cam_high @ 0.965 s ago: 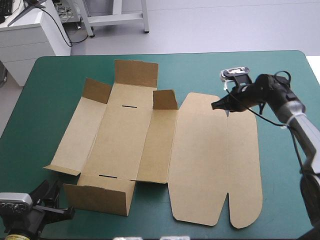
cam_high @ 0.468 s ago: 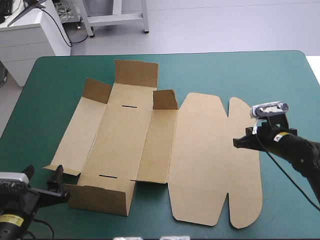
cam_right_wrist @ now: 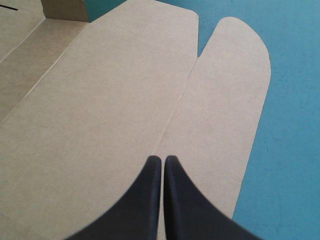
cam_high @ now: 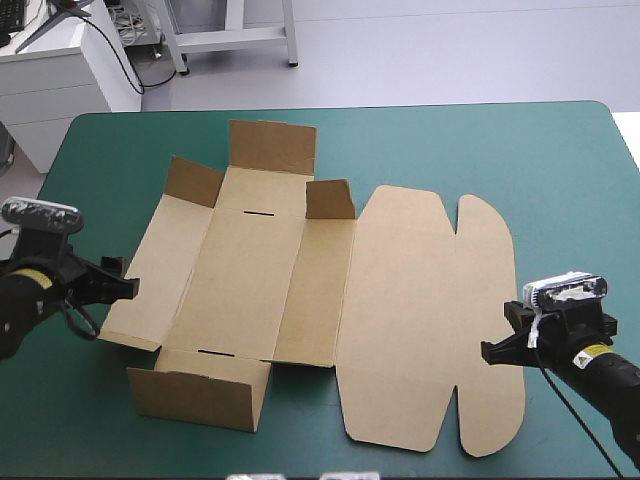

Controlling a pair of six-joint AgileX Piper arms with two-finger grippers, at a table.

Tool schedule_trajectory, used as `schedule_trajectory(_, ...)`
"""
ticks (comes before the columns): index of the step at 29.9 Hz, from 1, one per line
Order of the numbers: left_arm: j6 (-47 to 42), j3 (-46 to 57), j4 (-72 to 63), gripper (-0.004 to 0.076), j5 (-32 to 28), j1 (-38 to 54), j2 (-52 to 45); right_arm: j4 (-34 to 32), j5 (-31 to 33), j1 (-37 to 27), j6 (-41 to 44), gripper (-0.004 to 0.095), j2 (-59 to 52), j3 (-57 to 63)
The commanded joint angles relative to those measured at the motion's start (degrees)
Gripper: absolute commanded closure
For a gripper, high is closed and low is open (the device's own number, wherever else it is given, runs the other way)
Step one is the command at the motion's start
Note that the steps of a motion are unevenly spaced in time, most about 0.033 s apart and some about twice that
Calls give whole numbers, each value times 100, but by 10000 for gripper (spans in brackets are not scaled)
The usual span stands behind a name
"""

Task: Fold the box

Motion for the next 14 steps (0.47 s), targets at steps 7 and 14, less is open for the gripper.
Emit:
schedule_trajectory(7,92,-736,112,209,269,125,1807,107,118,-35,-17,908,-1035,-127)
schedule_trajectory(14,1453,-736,-2316,209,477,1949,2743,91,428,-35,-40,908,-1750,23)
